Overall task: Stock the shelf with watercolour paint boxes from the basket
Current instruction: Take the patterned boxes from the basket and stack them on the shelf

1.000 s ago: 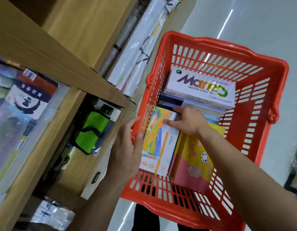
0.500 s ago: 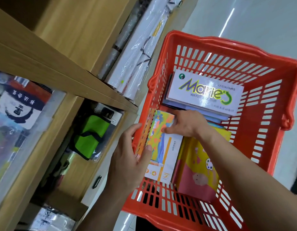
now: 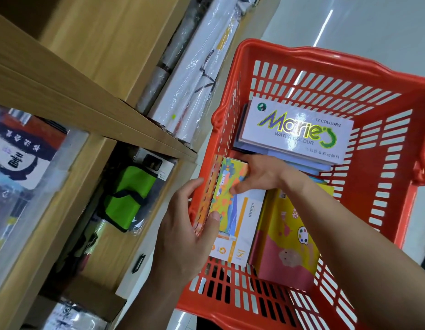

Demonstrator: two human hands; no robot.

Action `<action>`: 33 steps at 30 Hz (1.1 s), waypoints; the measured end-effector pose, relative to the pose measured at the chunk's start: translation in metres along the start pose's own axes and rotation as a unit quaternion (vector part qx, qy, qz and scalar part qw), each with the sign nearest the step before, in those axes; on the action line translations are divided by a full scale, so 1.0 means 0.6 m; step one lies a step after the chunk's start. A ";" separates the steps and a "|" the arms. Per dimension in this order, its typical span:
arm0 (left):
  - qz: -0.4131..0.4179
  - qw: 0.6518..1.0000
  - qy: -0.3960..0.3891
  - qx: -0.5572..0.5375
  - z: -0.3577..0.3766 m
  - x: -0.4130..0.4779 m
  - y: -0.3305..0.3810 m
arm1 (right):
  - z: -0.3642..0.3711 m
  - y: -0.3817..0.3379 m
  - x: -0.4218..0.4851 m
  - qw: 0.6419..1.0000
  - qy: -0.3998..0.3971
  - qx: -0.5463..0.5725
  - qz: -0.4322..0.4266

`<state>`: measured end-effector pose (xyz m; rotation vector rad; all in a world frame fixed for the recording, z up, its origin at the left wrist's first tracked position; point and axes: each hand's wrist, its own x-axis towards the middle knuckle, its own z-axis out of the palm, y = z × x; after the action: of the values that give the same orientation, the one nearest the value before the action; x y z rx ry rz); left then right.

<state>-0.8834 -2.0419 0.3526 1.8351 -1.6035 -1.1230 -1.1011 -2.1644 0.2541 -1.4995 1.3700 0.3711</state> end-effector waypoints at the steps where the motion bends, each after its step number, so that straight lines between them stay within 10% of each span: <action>1: -0.002 1.000 0.000 -0.001 0.000 0.000 0.000 | 0.000 0.001 -0.001 1.000 -0.002 0.008 -0.007; 33: 0.022 1.000 -0.001 0.010 0.002 0.003 0.001 | -0.012 0.014 0.014 0.993 -0.065 0.094 -0.035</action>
<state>-0.8845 -2.0434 0.3520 1.8034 -1.6540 -1.0928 -1.1087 -2.1735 0.2470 -1.3412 1.2119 0.2821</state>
